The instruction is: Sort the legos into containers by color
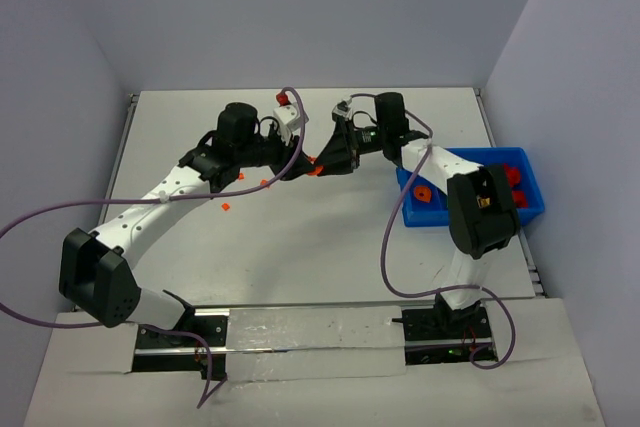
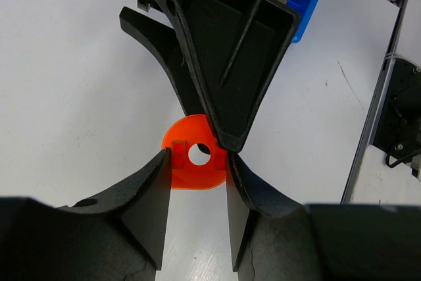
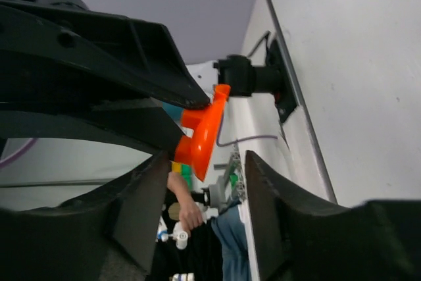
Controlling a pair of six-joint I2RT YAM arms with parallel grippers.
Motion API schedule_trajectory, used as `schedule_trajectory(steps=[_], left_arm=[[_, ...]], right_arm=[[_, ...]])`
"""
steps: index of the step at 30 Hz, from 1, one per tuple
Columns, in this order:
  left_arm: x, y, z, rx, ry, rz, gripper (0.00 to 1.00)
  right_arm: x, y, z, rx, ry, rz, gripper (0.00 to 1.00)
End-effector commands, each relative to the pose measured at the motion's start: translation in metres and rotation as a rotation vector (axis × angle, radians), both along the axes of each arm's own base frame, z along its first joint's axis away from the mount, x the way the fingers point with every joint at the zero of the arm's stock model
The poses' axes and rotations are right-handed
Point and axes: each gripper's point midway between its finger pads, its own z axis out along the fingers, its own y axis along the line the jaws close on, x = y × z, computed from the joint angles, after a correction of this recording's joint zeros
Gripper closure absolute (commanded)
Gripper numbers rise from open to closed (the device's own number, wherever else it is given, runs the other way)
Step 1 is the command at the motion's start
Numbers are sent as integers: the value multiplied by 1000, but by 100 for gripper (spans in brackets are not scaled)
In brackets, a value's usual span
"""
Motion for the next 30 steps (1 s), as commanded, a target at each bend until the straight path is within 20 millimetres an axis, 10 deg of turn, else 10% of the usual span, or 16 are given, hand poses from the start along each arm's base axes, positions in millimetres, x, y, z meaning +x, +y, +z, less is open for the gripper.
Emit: schedule_trajectory(steps=[1, 21, 23, 27, 30], left_arm=[[-6, -4, 21, -43, -54, -31, 92], [7, -3, 20, -27, -62, 26, 84], [8, -2, 20, -23, -58, 40, 70], [15, 8, 22, 2, -52, 109, 5], [20, 25, 31, -16, -55, 136, 1]], right_arm=[[2, 4, 24, 98, -2, 7, 47], [-21, 7, 11, 67, 22, 39, 84], [-22, 6, 6, 40, 6, 42, 93], [-20, 4, 11, 33, -49, 39, 100], [-12, -14, 20, 34, -87, -24, 100]])
